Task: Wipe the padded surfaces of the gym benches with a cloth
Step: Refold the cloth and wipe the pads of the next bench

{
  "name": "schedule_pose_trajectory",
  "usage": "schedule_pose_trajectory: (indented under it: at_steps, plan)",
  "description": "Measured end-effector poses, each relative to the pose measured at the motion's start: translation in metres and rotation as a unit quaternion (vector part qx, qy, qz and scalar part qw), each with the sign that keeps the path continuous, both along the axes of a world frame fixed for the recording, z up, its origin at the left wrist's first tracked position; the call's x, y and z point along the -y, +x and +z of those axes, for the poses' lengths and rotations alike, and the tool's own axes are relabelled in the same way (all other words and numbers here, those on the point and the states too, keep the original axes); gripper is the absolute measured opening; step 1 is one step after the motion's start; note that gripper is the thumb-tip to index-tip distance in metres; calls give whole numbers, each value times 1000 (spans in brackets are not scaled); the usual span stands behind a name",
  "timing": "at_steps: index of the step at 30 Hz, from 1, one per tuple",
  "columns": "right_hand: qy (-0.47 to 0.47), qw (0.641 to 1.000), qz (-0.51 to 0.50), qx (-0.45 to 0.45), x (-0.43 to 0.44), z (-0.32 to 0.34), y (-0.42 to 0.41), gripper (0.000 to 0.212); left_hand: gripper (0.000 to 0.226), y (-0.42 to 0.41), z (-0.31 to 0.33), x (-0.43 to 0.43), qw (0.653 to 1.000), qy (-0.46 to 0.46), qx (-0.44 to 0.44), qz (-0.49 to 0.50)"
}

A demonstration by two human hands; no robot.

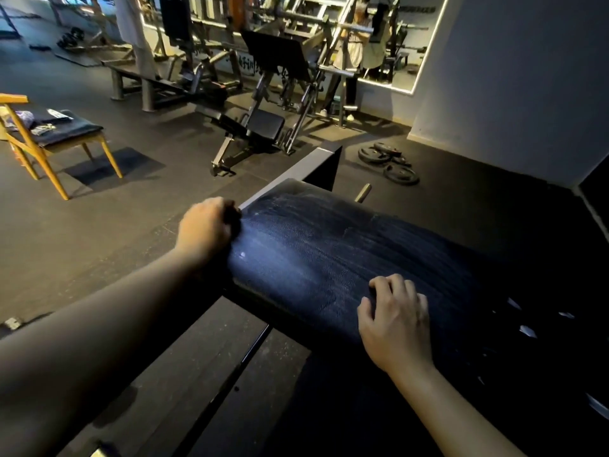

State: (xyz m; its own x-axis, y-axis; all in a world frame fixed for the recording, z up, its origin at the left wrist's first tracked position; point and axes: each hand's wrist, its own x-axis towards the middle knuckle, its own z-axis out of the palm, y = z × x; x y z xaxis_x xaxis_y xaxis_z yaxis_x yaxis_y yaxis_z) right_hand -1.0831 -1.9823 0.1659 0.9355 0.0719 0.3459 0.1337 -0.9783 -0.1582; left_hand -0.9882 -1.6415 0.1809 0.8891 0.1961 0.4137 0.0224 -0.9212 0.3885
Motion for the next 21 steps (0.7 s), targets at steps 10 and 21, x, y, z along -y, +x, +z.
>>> schedule_pose_trajectory:
  at_steps: [10,21]
  plan:
    - [-12,993,41,-114,25,35,120,42,14,-9,0,176,977,-41,-12,-208]
    - [-21,978,62,-199,50,15,198,74,12,103,-11,22,990,-49,-84,102]
